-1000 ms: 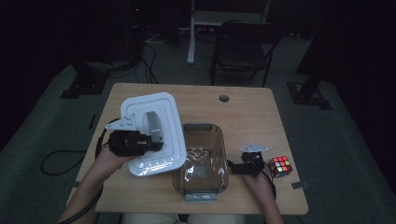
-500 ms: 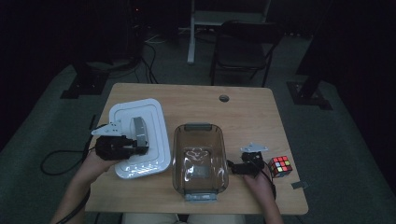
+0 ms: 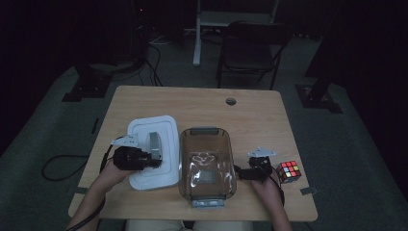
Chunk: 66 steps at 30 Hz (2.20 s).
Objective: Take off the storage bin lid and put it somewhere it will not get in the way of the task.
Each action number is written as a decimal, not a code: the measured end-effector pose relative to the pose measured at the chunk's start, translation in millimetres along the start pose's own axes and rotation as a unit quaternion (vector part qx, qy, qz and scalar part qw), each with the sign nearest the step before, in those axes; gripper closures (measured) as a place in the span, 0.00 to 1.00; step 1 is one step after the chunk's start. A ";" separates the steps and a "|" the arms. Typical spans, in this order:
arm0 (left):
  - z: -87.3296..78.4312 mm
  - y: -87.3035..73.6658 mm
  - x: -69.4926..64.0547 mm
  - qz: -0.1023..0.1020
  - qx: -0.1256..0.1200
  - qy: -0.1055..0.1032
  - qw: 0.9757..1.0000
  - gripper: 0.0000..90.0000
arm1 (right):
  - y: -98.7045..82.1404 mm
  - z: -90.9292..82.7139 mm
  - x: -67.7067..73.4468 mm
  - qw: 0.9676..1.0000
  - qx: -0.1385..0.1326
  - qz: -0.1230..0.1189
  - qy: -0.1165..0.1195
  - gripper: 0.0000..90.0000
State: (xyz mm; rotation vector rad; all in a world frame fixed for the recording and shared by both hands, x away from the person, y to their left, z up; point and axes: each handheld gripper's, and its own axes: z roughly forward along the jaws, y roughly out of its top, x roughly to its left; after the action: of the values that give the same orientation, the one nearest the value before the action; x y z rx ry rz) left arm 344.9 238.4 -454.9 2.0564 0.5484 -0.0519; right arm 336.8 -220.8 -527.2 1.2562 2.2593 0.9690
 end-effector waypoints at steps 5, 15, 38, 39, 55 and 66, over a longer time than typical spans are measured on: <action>8.4 -8.3 11.6 -0.014 0.004 -0.009 1.000 0.81 | 0.0 0.0 0.0 1.000 0.000 0.000 0.000 0.14; 28.3 -16.8 29.5 -0.028 0.026 -0.017 0.999 0.82 | 0.0 0.0 0.0 1.000 0.000 0.000 0.000 0.14; 50.5 -21.6 47.0 -0.051 0.054 0.049 0.996 0.54 | 0.0 0.0 0.0 1.000 0.000 0.000 0.000 0.14; 49.7 -21.7 46.9 -0.051 0.055 0.050 0.996 0.53 | 0.0 0.0 0.0 1.000 0.000 0.000 0.000 0.14; 38.9 -27.9 46.8 -0.074 0.030 0.096 0.992 0.42 | 0.0 0.0 0.0 1.000 0.000 0.000 0.000 0.14; 21.3 -38.9 45.4 -0.117 0.024 0.155 0.981 0.18 | 0.0 0.0 0.0 1.000 0.000 0.000 0.000 0.14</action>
State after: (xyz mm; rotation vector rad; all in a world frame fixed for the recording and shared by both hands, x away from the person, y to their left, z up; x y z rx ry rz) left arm 373.9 253.7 -509.1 2.0503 0.9897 0.1201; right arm 336.8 -220.8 -527.1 1.2564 2.2593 0.9689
